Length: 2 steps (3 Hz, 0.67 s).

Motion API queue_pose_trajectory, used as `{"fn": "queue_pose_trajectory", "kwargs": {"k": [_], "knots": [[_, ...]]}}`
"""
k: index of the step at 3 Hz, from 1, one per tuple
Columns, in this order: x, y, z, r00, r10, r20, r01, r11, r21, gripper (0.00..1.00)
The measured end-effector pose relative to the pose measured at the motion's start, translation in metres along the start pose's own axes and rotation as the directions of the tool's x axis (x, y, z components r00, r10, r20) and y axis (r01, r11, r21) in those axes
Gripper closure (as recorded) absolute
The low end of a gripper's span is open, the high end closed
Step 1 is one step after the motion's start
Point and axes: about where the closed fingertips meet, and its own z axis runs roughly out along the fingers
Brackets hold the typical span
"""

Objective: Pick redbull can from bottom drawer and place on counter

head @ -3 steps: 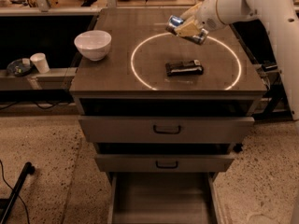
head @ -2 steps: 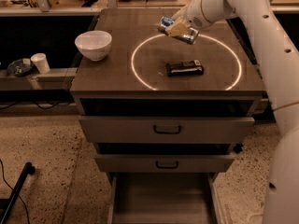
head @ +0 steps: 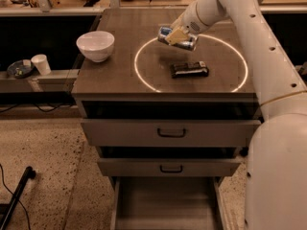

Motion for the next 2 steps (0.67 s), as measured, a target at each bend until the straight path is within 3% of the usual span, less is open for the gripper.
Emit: {"fn": "queue_pose_trajectory", "kwargs": {"k": [2], "knots": [[0.0014,0.0016,0.0012,1.0,0.0,-0.004,0.0,1.0,-0.01,0.29]]}}
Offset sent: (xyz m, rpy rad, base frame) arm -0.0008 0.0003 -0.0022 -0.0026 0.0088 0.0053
